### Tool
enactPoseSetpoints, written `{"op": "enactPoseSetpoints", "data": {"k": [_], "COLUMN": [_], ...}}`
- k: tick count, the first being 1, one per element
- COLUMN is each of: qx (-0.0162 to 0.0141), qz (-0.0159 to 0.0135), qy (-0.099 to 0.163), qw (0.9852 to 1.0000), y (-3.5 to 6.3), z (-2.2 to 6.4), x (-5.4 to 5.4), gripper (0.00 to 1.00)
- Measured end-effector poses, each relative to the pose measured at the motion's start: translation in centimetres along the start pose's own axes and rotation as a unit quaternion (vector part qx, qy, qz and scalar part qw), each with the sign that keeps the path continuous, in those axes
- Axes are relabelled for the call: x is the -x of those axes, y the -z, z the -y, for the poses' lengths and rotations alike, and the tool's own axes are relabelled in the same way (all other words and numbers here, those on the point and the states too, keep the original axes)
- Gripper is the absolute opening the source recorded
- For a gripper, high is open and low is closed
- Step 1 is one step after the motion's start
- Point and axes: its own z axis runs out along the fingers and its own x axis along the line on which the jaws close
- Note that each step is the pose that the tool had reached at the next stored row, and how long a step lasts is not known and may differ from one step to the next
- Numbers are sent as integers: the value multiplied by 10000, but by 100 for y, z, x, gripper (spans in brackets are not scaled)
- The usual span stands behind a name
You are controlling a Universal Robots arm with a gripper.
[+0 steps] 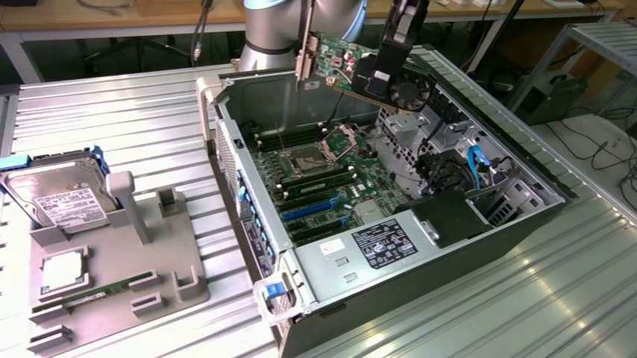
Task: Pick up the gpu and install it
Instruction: 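Insert the gpu into the slot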
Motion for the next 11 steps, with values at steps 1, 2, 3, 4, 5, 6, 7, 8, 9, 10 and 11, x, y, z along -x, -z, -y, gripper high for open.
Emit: {"op": "enactPoseSetpoints", "data": {"k": [1,2,3,4,5,6,7,8,9,10,11], "qx": [1,2,3,4,5,6,7,8,8,9,10], "qz": [-2,-4,-7,-9,-11,-13,-15,-18,-20,-22,-24], "qy": [45,88,138,179,224,270,317,363,409,457,498], "qw": [10000,10000,9999,9998,9997,9996,9995,9993,9992,9990,9988], "y": [0,0,0,0,0,0,0,0,0,0,0], "z": [0,0,0,0,0,0,0,0,0,0,0], "x": [0,0,0,0,0,0,0,0,0,0,0], "gripper": [28,28,28,28,28,28,28,28,28,28,28]}}
